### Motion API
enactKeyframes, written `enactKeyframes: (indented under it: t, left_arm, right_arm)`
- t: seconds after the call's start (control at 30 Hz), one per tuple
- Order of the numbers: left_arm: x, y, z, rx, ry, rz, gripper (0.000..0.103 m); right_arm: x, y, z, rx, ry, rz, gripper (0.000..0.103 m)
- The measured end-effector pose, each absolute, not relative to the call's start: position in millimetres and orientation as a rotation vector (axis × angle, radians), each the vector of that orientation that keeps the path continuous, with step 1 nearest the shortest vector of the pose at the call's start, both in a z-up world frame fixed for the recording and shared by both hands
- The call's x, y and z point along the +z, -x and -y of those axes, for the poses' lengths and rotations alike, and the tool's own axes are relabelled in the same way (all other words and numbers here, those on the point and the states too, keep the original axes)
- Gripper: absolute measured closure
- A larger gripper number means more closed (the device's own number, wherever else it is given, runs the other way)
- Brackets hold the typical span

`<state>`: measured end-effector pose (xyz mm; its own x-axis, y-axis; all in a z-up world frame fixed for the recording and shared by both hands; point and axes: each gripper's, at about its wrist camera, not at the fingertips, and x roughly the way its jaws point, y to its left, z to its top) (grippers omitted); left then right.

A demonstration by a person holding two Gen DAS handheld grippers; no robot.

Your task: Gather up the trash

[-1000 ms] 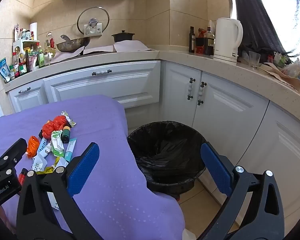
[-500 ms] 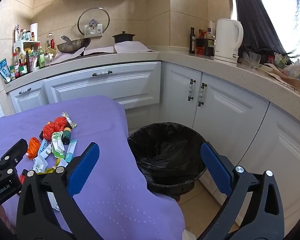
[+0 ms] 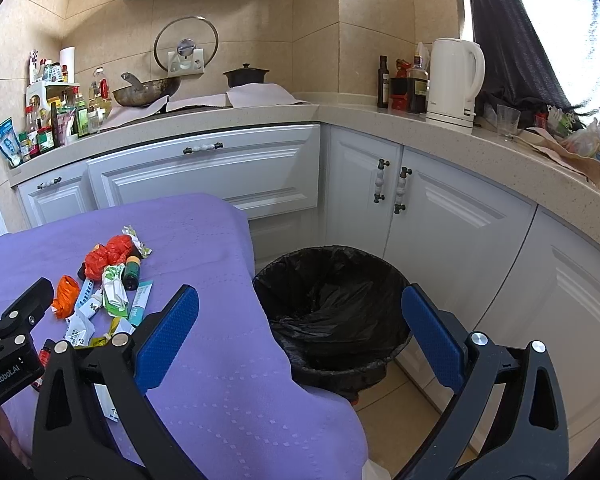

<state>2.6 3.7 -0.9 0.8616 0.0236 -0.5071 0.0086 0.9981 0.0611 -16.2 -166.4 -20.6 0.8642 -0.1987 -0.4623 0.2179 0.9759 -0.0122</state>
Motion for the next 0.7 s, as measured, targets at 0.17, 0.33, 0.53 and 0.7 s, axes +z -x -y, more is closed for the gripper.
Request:
enactKeyframes:
  t: [0.17, 0.33, 0.53, 0.7]
  left_arm:
    - [-2.9, -4.0, -2.5, 0.007, -0.063, -0.535, 0.007]
    - [-2.5, -4.2, -2.4, 0.007, -0.063, -0.536, 0.007]
    - [-2.8, -4.2, -2.4, 0.006, -0.063, -0.537, 0.007]
    - [-3.7, -4.2, -2.1, 0.006, -0.063, -0.537, 0.007]
  right_arm:
    - [-13.9, 18.4, 171.8, -0.220, -0.041, -0.483, 0.004]
    - [-14.6, 18.5, 171.5, -0.219, -0.043, -0.482, 0.004]
    - [-16.4, 18.4, 172.0, -0.222, -0.044, -0.482, 0.004]
    - [-16.6, 16.9, 175.0, -0.225, -0.044, -0.482, 0.004]
